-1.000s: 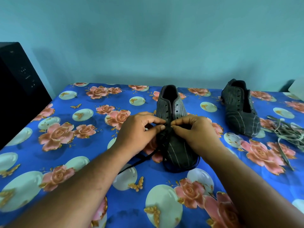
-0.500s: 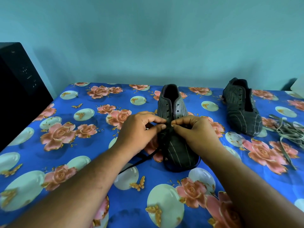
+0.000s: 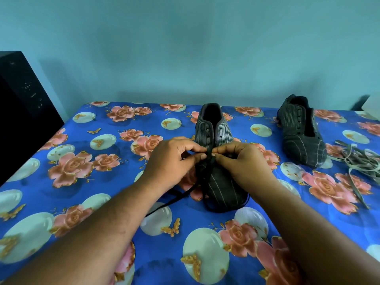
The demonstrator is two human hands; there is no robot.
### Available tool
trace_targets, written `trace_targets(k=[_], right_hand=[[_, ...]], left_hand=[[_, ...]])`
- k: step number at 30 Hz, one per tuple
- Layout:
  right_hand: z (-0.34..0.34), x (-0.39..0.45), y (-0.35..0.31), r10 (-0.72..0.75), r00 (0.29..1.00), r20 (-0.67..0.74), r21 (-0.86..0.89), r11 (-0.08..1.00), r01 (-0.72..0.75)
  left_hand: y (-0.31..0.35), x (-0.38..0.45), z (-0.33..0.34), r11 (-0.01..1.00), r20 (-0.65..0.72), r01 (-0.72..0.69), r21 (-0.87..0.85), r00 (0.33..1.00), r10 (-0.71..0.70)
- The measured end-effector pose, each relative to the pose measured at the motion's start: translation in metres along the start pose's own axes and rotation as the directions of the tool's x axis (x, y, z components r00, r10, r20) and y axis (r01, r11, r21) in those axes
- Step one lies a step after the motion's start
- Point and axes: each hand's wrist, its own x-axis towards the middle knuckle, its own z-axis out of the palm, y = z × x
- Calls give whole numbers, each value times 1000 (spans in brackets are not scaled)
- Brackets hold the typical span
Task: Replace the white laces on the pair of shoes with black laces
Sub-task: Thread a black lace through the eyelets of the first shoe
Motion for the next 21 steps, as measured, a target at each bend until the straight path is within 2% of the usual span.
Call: trace_targets(k=[6, 10, 12, 14, 17, 21], right_hand=[[-8, -4, -6, -144, 989, 38, -166, 975, 148], [-37, -3, -8, -244, 952, 185, -252, 925, 286], [-53, -3, -6, -171, 962, 211, -299, 926, 231], [-64, -4, -5, -28, 971, 237, -356, 928, 113], [-73, -7, -5, 189, 921, 340, -357, 932, -59], [-86, -11, -15, 244, 852, 462, -231, 961, -150]], left_hand=[[2, -1, -1, 1000, -14, -5, 27, 1000, 6], [4, -3, 0, 1000, -9, 29, -11, 1000, -29], [5, -4, 0, 999, -1, 45, -14, 999, -45], [5, -5, 0, 999, 7, 45, -13, 999, -45], [5, -6, -1, 999, 14, 50, -18, 999, -50], [7, -7, -2, 998, 16, 62, -13, 998, -61]])
